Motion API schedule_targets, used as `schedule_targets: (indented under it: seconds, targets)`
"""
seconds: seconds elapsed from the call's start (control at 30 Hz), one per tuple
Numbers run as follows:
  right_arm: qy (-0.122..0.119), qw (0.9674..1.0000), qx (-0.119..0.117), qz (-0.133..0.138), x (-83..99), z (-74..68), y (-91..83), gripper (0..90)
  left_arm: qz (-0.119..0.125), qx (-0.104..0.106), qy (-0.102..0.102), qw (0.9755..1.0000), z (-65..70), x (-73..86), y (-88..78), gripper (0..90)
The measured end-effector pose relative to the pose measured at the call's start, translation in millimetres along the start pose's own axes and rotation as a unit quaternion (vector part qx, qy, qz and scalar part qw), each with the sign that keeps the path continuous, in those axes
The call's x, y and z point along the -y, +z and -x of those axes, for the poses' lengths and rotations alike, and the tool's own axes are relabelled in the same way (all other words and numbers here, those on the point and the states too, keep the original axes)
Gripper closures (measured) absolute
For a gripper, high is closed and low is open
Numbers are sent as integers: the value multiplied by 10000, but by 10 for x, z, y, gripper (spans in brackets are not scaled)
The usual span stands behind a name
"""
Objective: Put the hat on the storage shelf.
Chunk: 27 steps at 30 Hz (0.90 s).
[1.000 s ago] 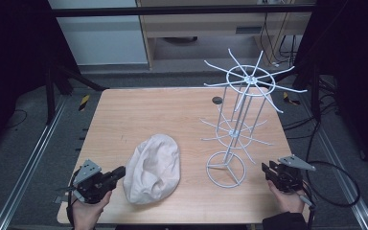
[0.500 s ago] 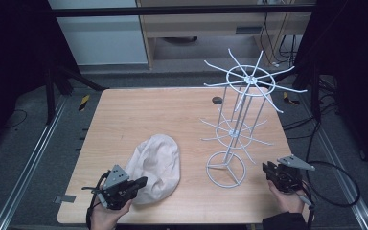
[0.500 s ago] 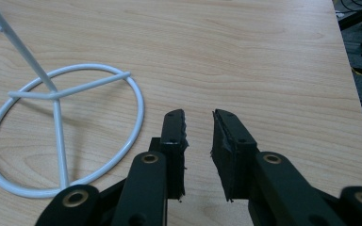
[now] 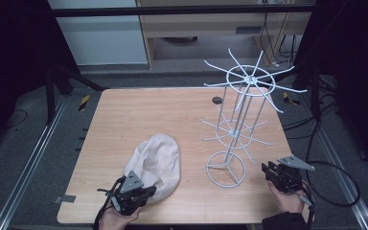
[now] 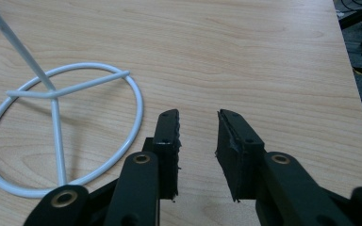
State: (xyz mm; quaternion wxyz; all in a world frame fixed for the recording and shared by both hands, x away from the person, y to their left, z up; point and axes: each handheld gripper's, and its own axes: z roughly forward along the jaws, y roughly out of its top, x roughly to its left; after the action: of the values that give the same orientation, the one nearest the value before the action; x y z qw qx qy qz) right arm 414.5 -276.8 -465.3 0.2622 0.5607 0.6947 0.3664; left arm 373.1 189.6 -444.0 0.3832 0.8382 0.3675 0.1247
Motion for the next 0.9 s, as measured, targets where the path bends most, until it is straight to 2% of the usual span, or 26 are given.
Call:
schedule_targets:
  seconds: [0.07, 0.2, 0.33, 0.4, 0.43, 0.47, 0.53, 0.57, 0.67, 0.73, 0.77, 0.8, 0.9]
  targets:
    - [-56, 10000, 20, 14, 4, 11, 7, 675, -67, -29, -13, 10000, -27, 30, -20, 900]
    - [-28, 10000, 24, -15, 8, 11, 14, 660, -170, -71, -175, 9997, -111, 105, -78, 900]
    - [-46, 10000, 38, -14, 11, 9, 19, 649, -291, -216, -212, 9991, -194, 180, -151, 900]
    - [-56, 10000, 44, -11, 13, 10, 17, 645, -312, -291, -292, 9987, -243, 209, -189, 900]
    - [-43, 10000, 38, -8, 16, 11, 17, 641, -301, -397, -412, 9979, -306, 231, -218, 900]
    - [-43, 10000, 38, -8, 16, 11, 17, 641, -301, -397, -412, 9979, -306, 231, -218, 900]
    - [-34, 10000, 50, -19, 21, 17, 17, 636, -323, -575, -557, 9963, -409, 253, -272, 900]
    - [-52, 10000, 52, -15, 22, 21, 17, 635, -323, -575, -557, 9963, -409, 253, -272, 900]
    - [-78, 9999, 65, 0, 25, 25, 23, 632, -307, -732, -717, 9943, -507, 277, -322, 900]
    - [-75, 10000, 54, -3, 27, 24, 24, 628, -314, -874, -799, 9925, -566, 291, -350, 900]
    - [-65, 10000, 51, -1, 29, 19, 27, 625, -306, -997, -874, 9907, -625, 309, -370, 900]
    - [-65, 10000, 51, -1, 29, 19, 27, 625, -306, -997, -874, 9907, -625, 309, -370, 900]
    - [-83, 10000, 53, 7, 30, 19, 33, 620, -306, -1156, -1005, 9877, -741, 345, -394, 900]
